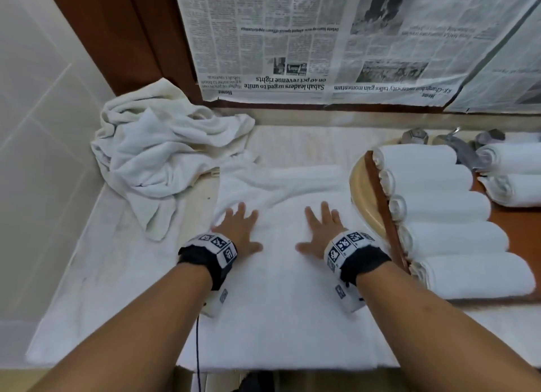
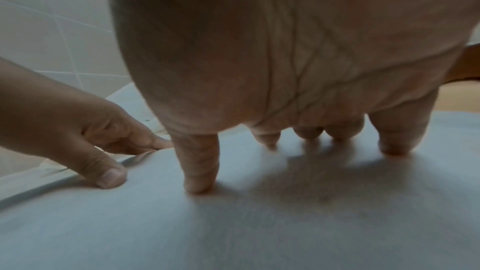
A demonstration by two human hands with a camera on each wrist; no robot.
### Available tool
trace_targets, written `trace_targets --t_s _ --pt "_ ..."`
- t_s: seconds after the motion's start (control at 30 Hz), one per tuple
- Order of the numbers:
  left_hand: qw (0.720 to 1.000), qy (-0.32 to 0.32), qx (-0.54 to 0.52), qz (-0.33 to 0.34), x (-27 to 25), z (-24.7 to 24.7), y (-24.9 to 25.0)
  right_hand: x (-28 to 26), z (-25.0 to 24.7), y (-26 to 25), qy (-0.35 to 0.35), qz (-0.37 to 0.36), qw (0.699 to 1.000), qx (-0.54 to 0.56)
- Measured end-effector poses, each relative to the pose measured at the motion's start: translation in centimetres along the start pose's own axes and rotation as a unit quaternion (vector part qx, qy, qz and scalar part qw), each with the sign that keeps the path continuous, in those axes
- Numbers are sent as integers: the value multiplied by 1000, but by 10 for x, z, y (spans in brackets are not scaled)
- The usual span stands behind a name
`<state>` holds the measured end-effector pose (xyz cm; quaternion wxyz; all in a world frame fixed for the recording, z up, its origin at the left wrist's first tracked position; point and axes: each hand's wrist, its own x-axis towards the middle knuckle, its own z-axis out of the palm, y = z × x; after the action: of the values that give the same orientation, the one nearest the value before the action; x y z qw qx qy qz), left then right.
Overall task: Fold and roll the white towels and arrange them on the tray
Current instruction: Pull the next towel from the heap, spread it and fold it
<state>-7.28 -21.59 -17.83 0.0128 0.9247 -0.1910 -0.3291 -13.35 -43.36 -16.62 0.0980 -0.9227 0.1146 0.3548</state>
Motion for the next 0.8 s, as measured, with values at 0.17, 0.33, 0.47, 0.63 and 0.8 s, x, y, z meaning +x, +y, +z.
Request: trace_targets --t_s 0.17,0.33,0.47,0.63,0.8 --pt "999 0 48 24 9 -19 -7 10 -11 3 7 -1 1000 7" --pt "985 169 12 15 43 -67 -46 12 -17 0 0 13 1000 7" --pt "988 106 110 -34 64 -87 -98 13 -22 -7 -9 35 999 -9" --pt "963 143 204 -104 46 -94 -166 16 -30 -14 -4 51 998 -25" --pt "946 137 253 -152 25 -100 -174 18 -29 -19 5 59 998 -20"
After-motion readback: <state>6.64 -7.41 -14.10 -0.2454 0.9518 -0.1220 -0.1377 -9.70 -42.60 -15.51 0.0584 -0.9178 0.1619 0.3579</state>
